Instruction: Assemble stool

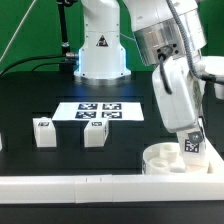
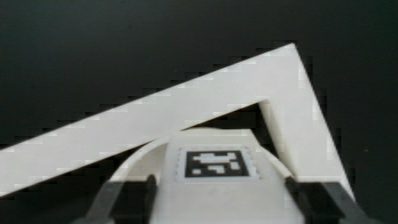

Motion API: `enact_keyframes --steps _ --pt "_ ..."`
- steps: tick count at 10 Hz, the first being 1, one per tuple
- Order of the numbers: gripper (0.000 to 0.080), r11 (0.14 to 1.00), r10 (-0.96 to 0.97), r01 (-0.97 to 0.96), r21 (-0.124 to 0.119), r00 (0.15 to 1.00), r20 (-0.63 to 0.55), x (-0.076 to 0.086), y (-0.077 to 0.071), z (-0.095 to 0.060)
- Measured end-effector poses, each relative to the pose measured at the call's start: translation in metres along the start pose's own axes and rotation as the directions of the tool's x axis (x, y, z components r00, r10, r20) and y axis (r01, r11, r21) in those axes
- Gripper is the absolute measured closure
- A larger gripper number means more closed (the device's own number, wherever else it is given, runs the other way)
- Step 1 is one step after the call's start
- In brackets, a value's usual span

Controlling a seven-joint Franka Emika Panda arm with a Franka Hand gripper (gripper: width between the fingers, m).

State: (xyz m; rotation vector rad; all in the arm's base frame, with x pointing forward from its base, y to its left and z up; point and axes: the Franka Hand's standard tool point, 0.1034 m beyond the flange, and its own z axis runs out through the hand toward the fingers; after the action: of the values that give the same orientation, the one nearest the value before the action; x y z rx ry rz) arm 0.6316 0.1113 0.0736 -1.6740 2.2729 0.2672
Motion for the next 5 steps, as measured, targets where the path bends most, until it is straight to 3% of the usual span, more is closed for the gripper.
enact_keyframes --steps 1,2,3,5 --pt "0.0285 1.0 -0.009 0.009 -0.003 1.0 0.001 -0.001 0.001 0.0" --pt "0.0193 0.986 -0.153 0.154 -0.059 0.988 0.022 -0.006 0.008 -0.006" --pt "0.0193 0.959 -0.268 0.271 -0.079 0.962 0.044 -0.011 0.01 -0.013" --pt "0.0152 0.795 -0.568 0.583 -0.167 0.812 0.131 -0.019 0.024 -0.013"
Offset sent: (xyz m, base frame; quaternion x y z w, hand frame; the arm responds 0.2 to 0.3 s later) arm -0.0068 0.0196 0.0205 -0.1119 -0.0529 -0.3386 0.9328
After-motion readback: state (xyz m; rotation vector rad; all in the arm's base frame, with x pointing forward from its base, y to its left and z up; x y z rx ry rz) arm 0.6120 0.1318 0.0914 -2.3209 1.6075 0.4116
